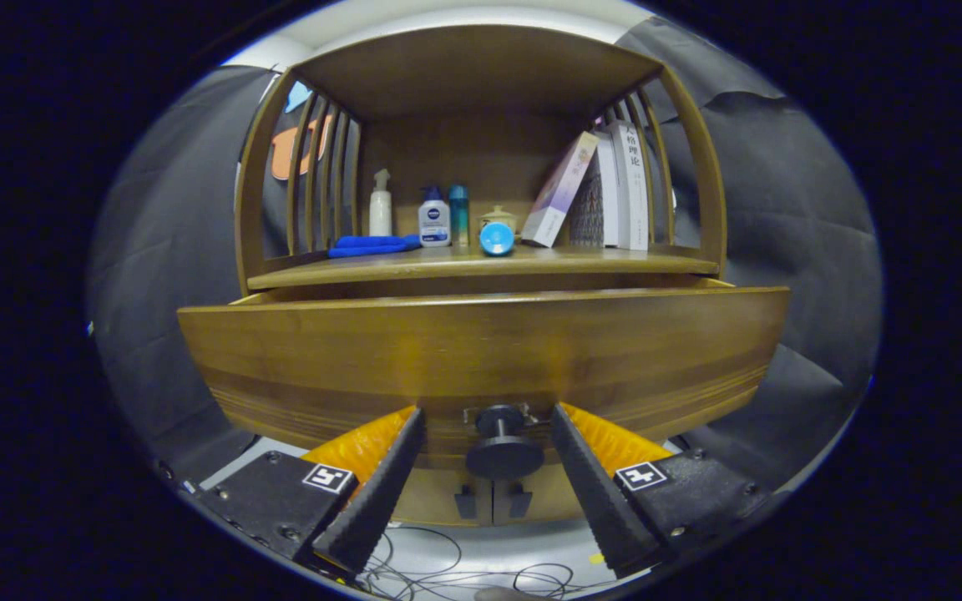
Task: Pull open the drawer, take out the items inside it, and place them on the countertop above the cabinet.
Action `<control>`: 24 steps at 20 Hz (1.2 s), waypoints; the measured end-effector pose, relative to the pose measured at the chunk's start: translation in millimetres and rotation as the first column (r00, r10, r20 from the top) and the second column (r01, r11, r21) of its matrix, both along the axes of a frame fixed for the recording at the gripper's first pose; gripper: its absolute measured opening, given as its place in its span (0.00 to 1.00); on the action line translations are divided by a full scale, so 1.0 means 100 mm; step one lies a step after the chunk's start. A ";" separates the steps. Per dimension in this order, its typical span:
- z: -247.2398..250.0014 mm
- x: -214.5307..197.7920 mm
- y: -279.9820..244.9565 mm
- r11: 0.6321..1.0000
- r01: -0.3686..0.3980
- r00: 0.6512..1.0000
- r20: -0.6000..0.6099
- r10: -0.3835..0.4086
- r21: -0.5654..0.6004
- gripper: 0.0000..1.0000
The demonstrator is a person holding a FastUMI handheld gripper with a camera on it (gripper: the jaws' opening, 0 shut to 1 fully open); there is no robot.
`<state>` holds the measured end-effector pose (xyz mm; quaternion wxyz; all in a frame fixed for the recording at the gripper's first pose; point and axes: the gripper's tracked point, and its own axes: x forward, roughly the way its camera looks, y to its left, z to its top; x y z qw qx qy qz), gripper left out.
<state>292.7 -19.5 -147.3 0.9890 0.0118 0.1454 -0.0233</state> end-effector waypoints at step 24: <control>-0.05 0.82 -0.07 1.000 -0.009 1.000 -0.023 0.010 0.023 1.00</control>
